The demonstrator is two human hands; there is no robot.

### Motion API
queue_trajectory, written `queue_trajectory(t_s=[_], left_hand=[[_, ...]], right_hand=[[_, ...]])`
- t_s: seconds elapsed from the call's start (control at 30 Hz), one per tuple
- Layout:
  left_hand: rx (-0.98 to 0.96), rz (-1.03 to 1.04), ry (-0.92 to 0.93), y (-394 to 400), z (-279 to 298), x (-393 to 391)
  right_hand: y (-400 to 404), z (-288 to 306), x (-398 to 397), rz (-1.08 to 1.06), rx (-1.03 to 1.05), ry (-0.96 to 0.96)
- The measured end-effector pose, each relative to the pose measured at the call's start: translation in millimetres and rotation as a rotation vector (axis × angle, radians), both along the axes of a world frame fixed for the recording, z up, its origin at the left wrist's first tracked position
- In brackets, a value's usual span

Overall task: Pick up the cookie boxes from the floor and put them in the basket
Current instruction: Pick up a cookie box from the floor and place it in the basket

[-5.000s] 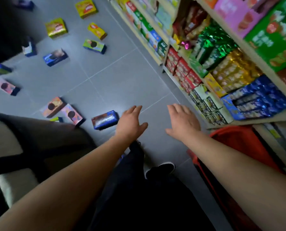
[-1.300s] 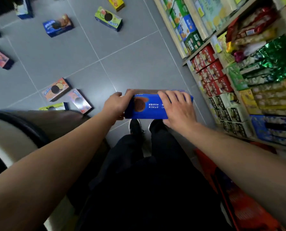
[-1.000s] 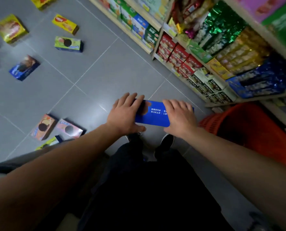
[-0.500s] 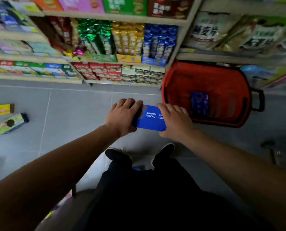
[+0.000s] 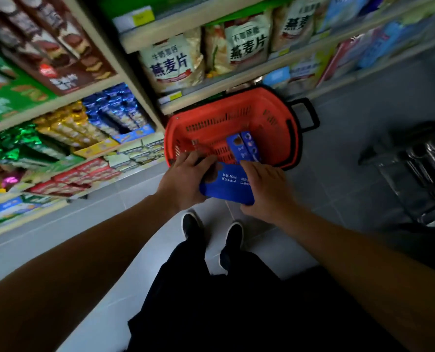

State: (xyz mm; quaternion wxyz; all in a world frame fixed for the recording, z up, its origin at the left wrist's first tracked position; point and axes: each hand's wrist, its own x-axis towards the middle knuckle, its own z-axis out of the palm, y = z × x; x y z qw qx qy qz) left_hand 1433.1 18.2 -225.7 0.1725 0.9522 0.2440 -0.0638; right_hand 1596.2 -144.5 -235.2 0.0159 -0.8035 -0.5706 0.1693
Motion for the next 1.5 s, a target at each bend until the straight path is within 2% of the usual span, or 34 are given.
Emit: queue_trajectory(t_s=[0.13,0.37,0.57,0.7,0.9,1.07,1.2,1.37,1.5], left_hand=[[-0.047,-0.067,-0.014,25.8,-12.6,46.2],[0.049,-0.240,0.100,84.9,-46.3,96.8],[0.050,-0.355,0.190,152.1,-111.3,127.1],[0.052,-0.423,0.183,185.0,-156.1,149.3],[0.126,-0.506,0.140,206.3,-241.7,183.4],[0.218,-0.594,0.155,222.4,-340.7,211.2],[0.266,-0.668,0.203,225.5,-423.0,222.4],[0.351,-0.703,0.230,224.0,-505.1,228.7],[0.293,-0.717,0.225,223.3,-554.2,237.0]], right_hand=[[-6.6,-11.7,34.7,-0.137,-0.036,0.018],[30.2,-38.8,56.0,-0.287,-0.031,0.084],[90.6,-88.4,64.6,-0.353,-0.139,0.098],[125.7,-131.2,68.4,-0.394,-0.211,0.118],[156.2,-232.3,76.3,-0.449,-0.258,0.176],[177.1,-322.0,83.6,-0.509,-0.321,0.240],[189.9,-393.3,93.8,-0.465,-0.398,0.168],[196.7,-463.4,93.6,-0.499,-0.471,0.166],[199.0,-507.2,93.7,-0.529,-0.472,0.160]])
